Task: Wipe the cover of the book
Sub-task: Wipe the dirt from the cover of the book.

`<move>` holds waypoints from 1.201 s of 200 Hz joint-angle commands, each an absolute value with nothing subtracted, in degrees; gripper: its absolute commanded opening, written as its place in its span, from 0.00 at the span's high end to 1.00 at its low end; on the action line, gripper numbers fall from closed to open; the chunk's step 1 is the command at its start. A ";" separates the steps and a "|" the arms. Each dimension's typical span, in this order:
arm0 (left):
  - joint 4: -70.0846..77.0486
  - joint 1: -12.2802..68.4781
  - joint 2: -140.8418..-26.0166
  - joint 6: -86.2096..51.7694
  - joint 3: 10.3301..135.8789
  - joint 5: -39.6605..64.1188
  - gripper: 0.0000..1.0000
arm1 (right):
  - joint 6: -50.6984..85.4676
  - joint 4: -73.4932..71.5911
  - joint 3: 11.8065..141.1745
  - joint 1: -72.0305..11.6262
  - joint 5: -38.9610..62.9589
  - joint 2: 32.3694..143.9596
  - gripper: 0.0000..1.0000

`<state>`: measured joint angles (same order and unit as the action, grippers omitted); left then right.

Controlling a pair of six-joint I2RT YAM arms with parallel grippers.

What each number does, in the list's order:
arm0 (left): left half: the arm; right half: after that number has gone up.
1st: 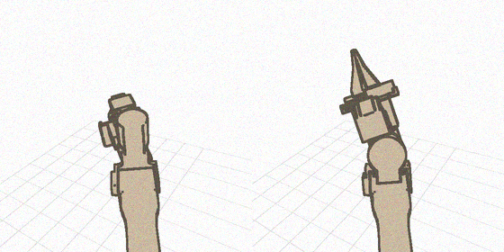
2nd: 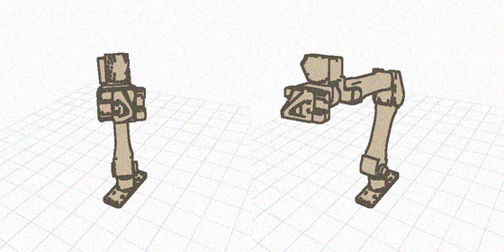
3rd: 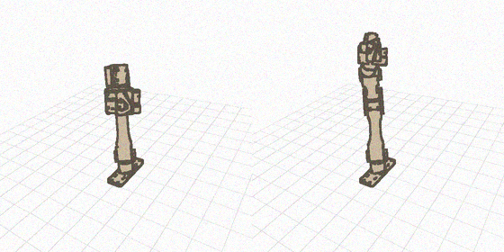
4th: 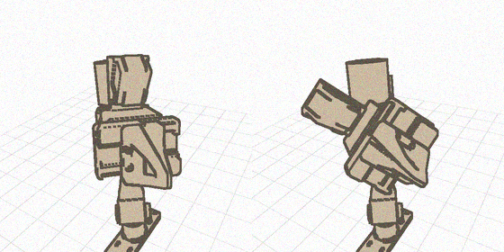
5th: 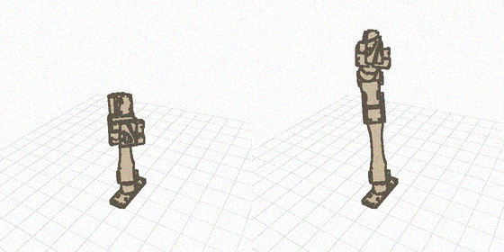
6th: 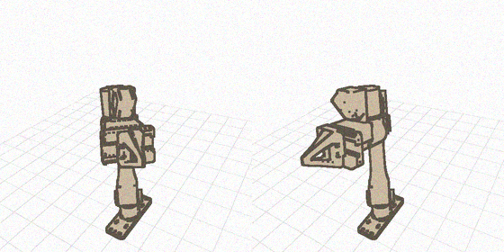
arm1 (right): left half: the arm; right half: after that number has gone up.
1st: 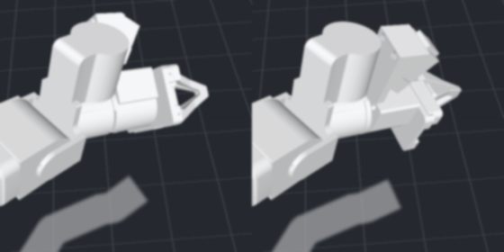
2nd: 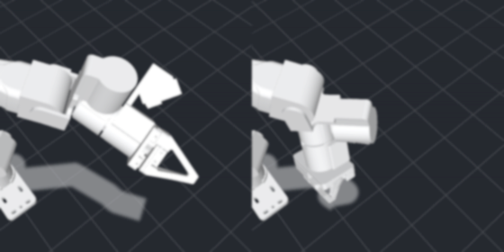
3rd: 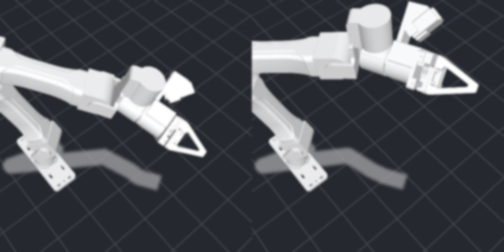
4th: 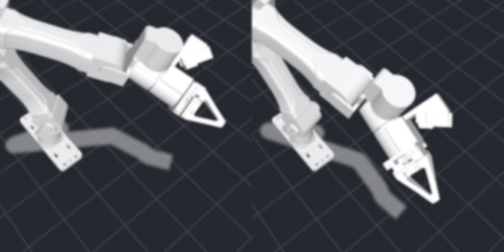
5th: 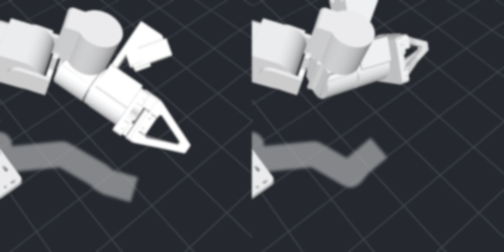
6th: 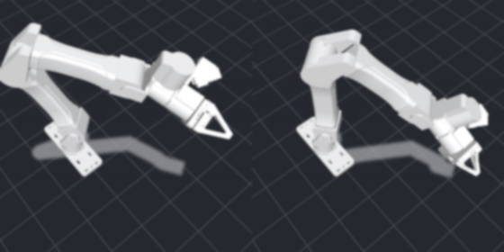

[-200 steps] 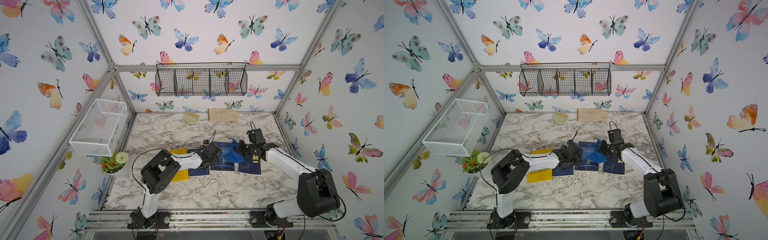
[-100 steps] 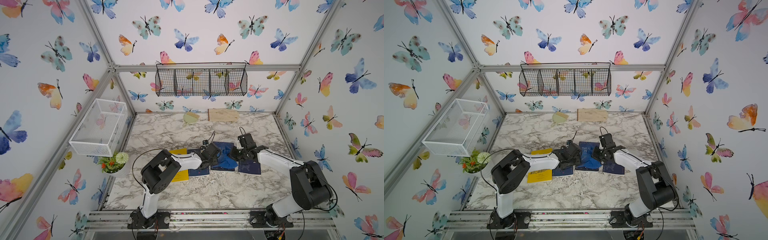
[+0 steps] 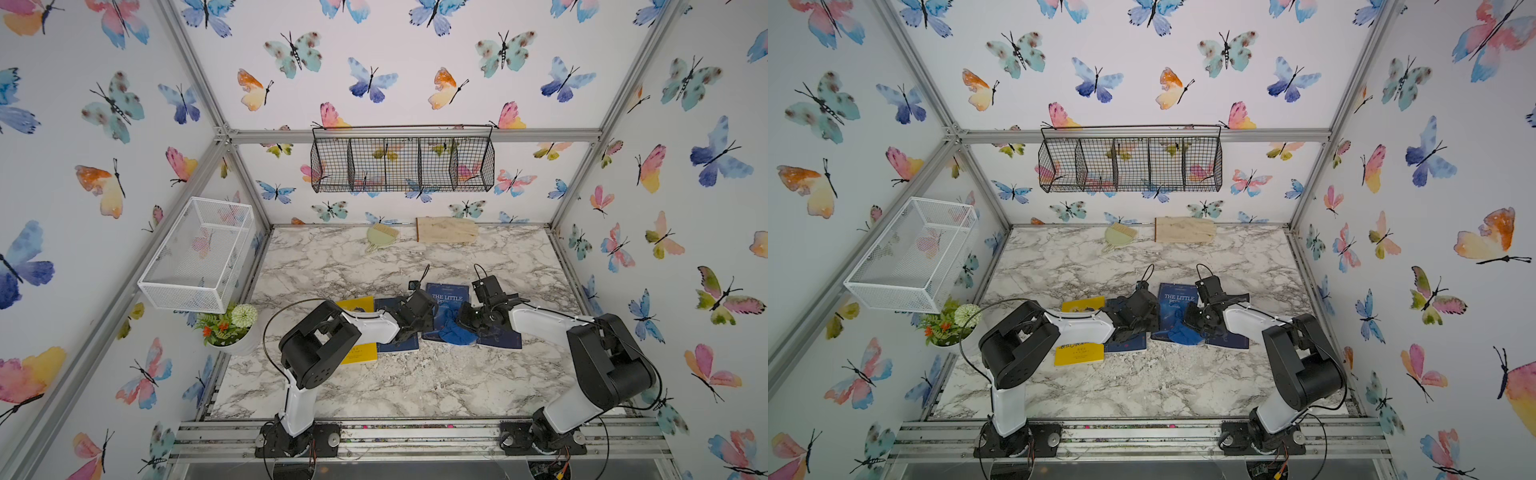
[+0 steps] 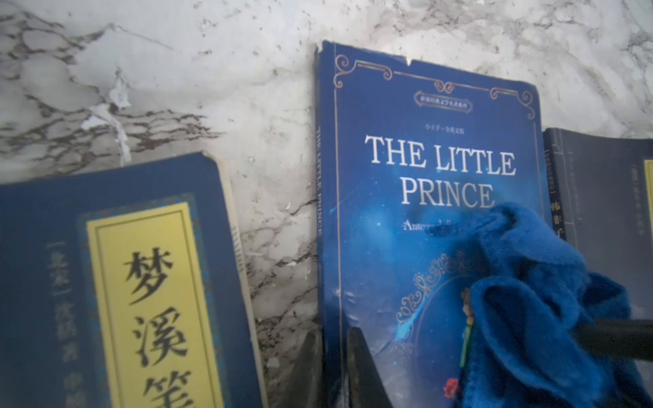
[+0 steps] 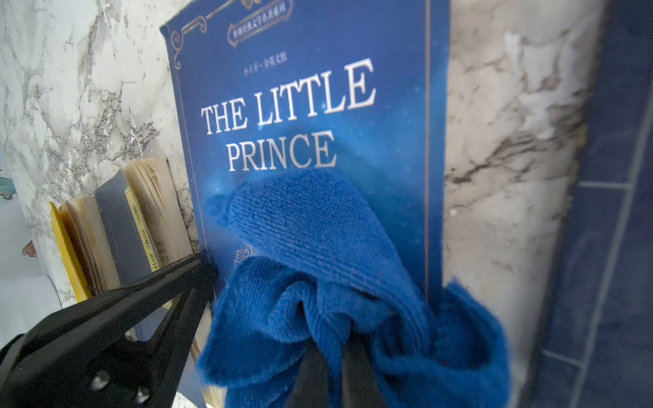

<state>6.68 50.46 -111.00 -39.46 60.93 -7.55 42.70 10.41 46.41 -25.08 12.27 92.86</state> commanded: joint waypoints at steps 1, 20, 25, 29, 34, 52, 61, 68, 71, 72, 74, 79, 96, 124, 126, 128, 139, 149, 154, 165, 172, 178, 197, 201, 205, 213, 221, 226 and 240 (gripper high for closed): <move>4.74 50.02 -113.45 -34.99 59.65 -0.70 0.86 | 43.37 17.98 46.94 -24.87 2.28 98.82 0.99; 4.61 49.97 -112.01 -34.54 58.77 -0.46 0.86 | 44.09 19.71 50.19 -24.87 0.95 101.44 0.99; 5.13 49.99 -111.33 -34.46 58.12 -0.46 0.86 | 44.37 19.98 51.30 -24.87 0.57 102.26 0.99; 5.50 49.86 -110.69 -34.31 57.54 -0.64 0.86 | 44.66 20.30 52.01 -24.87 0.12 102.71 0.99; 5.76 49.89 -109.99 -34.30 56.99 -1.19 0.85 | 44.92 20.58 52.73 -24.87 -0.49 103.25 0.99; 5.88 49.48 -108.57 -34.26 55.84 -1.50 0.85 | 45.35 21.66 56.90 -24.88 -1.85 106.56 0.99; 6.02 49.25 -108.46 -34.28 55.52 -1.05 0.85 | 45.26 23.49 60.60 -24.87 -2.83 109.07 0.99; 6.23 49.22 -108.70 -34.35 55.41 -0.58 0.85 | 45.18 25.23 63.46 -24.92 -3.33 110.87 0.99; 6.33 49.22 -108.88 -34.43 55.33 -0.33 0.85 | 45.24 25.94 64.62 -24.88 -3.46 111.85 0.99; 6.33 49.22 -108.98 -34.44 55.35 -0.21 0.85 | 45.24 25.94 64.62 -24.88 -3.46 111.85 0.99; 6.37 49.22 -109.05 -34.45 55.26 -0.05 0.85 | 45.26 26.72 65.85 -24.87 -3.51 112.59 0.99; 6.58 49.23 -109.46 -34.62 55.10 0.43 0.85 | 45.35 27.81 67.65 -24.87 -3.79 113.80 0.99; 7.35 48.99 -110.96 -35.77 55.02 3.81 0.85 | 46.29 29.40 70.13 -24.87 -3.94 115.72 0.99; 8.41 48.64 -112.15 -36.73 54.82 7.63 0.85 | 49.97 28.28 63.81 -26.49 -3.00 112.27 0.99; 8.48 48.61 -112.08 -36.74 54.77 7.64 0.85 | 50.28 28.01 63.11 -26.75 -2.99 111.72 0.99; 8.51 48.65 -112.02 -36.74 54.76 7.60 0.85 | 50.56 27.74 62.34 -27.03 -3.05 111.18 0.99; 8.70 48.66 -111.82 -36.84 54.41 7.16 0.85 | 52.17 26.24 58.61 -28.66 -3.03 108.49 0.99; 8.27 48.64 -112.01 -36.74 54.57 6.43 0.85 | 53.56 25.73 55.53 -30.28 -3.01 106.14 0.99; 7.73 48.68 -112.29 -36.65 54.86 5.90 0.85 | 53.96 25.75 54.74 -30.82 -3.06 105.46 0.99; 6.32 48.62 -113.01 -36.57 55.81 5.26 0.85 | 54.78 25.75 53.02 -32.11 -2.95 104.12 0.99; 5.81 48.65 -113.35 -36.39 56.28 5.08 0.85 | 55.13 25.75 52.15 -32.79 -2.90 103.37 0.99; 5.54 48.65 -113.54 -36.39 56.49 5.05 0.85 | 55.35 25.75 51.59 -33.16 -2.74 103.06 0.99; 5.54 48.62 -113.62 -36.39 56.65 5.46 0.85 | 55.19 25.96 51.27 -33.33 -2.18 102.41 0.99; 5.54 48.61 -113.64 -36.39 56.68 5.65 0.85 | 54.92 26.14 51.66 -33.31 -2.40 102.57 0.99; 5.54 48.61 -113.64 -36.31 56.77 5.72 0.85 | 54.55 26.57 52.29 -33.35 -2.80 102.82 0.99; 5.21 48.63 -113.56 -36.15 57.03 5.51 0.85 | 53.76 27.45 54.36 -33.31 -4.06 103.72 0.99; 4.85 48.64 -113.46 -36.04 57.26 5.25 0.85 | 52.56 28.96 57.31 -33.22 -6.60 105.27 0.99; 4.65 48.67 -113.37 -35.87 57.41 5.10 0.85 | 51.83 30.03 59.65 -33.23 -8.27 106.67 0.99; 4.14 48.65 -113.21 -35.68 57.65 4.93 0.84 | 49.18 34.55 68.29 -32.43 -12.03 111.84 0.99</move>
